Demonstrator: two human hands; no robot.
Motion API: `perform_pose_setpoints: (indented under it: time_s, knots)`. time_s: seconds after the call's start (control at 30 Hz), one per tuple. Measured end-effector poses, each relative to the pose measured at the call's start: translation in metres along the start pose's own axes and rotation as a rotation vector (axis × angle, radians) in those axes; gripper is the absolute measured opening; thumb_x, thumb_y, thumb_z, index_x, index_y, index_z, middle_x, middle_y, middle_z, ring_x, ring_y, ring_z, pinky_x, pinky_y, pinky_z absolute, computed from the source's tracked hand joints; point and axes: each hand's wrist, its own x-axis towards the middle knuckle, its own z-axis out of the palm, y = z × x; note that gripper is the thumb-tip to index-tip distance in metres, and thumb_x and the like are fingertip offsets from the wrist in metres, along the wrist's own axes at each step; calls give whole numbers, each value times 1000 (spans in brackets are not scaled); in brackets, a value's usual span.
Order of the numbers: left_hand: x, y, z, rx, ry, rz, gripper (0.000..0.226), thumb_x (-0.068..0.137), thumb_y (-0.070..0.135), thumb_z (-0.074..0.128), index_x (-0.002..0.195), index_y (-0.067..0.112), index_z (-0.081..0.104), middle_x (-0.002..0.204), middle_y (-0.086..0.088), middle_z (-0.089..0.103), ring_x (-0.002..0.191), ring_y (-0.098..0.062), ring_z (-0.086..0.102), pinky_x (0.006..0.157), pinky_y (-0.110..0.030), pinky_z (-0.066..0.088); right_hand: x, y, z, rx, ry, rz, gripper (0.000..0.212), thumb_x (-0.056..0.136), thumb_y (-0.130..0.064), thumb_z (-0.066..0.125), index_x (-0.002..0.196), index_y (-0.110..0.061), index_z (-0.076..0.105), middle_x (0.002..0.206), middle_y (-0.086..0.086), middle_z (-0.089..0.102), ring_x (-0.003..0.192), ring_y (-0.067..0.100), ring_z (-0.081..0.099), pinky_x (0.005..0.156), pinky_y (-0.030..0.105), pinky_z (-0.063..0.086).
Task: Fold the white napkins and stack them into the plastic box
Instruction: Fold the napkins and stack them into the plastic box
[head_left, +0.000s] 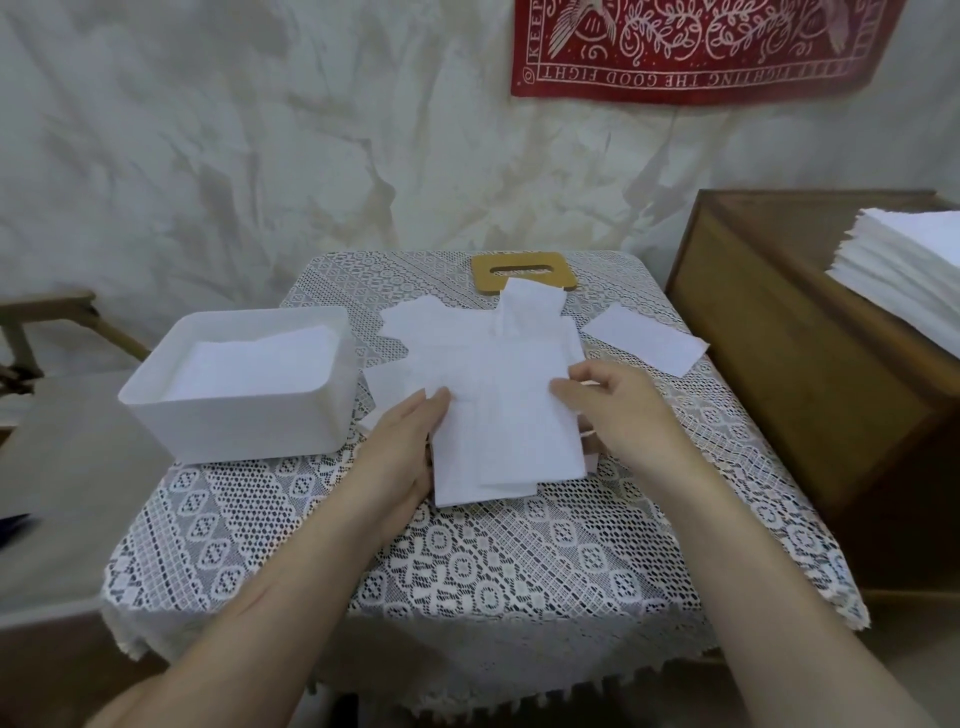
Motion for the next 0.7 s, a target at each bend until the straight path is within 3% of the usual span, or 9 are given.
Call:
perform_pose_setpoints:
  time_s: [0.13,0.2,0.27,0.33,0.47,0.57,0.7]
  knots:
    - [2,0,0,3,-14,8,27,109,23,50,128,11,64,120,-1,77,113,-16,72,99,-37,55,6,7,3,-160,78,-4,14,97,-23,66,107,-14,69,96,6,73,80,25,72,48,30,55]
    - [2,-1,-1,4,-24,15,25,109,23,49,124,12,65,113,2,79,105,-12,75,87,-30,58,9,9,2,-228,97,-37,9,96,-26,67,102,-21,71,98,3,75,89,27,73,64,46,62]
    - [3,-2,0,6,-27,18,20,109,21,48,115,15,66,103,6,81,94,-7,76,72,-22,59,9,7,2,-207,100,-66,5,96,-24,66,97,-23,71,94,2,76,89,27,74,80,53,61]
    - [4,-3,0,14,-21,17,20,109,22,48,115,16,66,104,6,81,94,-7,76,68,-19,59,7,4,3,-146,105,-100,6,98,-20,64,95,-21,70,93,4,77,87,27,74,77,49,61]
    - [6,-3,-1,18,-15,10,28,110,30,47,128,17,63,119,4,77,109,-11,73,84,-28,58,2,-2,6,38,41,-78,8,99,-13,63,97,-15,71,91,5,78,74,17,73,54,27,54]
    - [5,-3,1,12,-31,5,33,110,35,44,129,17,64,121,3,77,113,-14,72,96,-37,55,-1,-2,10,85,12,-37,8,99,-12,62,99,-10,70,92,6,79,71,18,72,54,29,56]
    - [3,-2,3,4,-36,20,32,110,37,44,125,18,64,118,2,78,110,-15,73,93,-37,56,-1,-1,19,95,-18,11,8,99,-13,62,98,-12,70,90,3,78,67,16,71,53,27,54]
